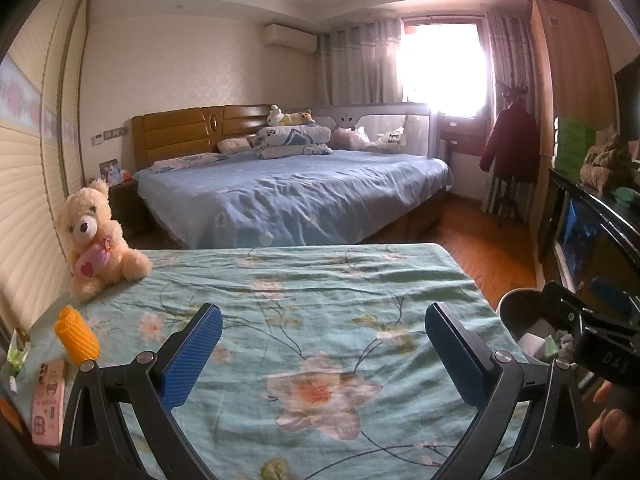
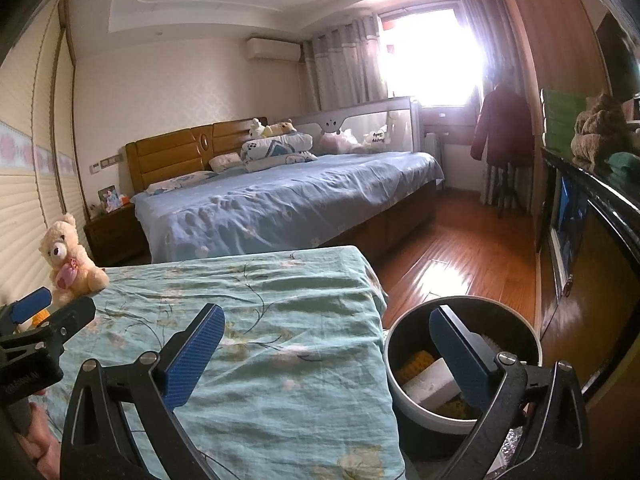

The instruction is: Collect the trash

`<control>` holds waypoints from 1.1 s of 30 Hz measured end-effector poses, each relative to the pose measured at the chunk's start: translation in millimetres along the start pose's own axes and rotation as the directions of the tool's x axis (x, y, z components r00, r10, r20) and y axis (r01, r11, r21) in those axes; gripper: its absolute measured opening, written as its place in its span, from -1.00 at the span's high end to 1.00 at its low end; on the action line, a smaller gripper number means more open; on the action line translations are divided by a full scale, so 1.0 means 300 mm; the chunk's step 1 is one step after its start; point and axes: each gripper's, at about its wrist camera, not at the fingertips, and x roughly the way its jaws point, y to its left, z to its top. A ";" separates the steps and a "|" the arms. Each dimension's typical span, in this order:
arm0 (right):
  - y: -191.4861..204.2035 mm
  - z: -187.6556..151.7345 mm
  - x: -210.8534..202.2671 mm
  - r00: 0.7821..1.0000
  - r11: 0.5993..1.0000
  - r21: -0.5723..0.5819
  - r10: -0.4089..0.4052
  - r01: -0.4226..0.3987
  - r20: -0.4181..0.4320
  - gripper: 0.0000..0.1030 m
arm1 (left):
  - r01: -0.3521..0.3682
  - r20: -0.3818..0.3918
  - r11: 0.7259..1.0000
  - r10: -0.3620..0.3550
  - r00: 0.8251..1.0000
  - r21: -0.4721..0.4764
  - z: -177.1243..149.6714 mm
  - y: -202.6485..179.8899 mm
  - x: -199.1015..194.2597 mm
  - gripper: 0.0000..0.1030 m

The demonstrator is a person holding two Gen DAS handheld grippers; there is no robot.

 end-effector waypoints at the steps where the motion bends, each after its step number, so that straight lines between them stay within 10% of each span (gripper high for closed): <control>1: 0.000 0.001 0.001 1.000 1.000 0.001 0.001 -0.001 0.000 -1.00 | 0.002 0.001 1.000 -0.002 1.000 -0.001 0.000 0.001 0.002 -0.99; 33: -0.004 -0.009 -0.009 1.000 1.000 -0.001 0.000 0.000 -0.002 -1.00 | 0.027 0.015 1.000 -0.027 1.000 -0.010 -0.003 0.019 0.004 -0.98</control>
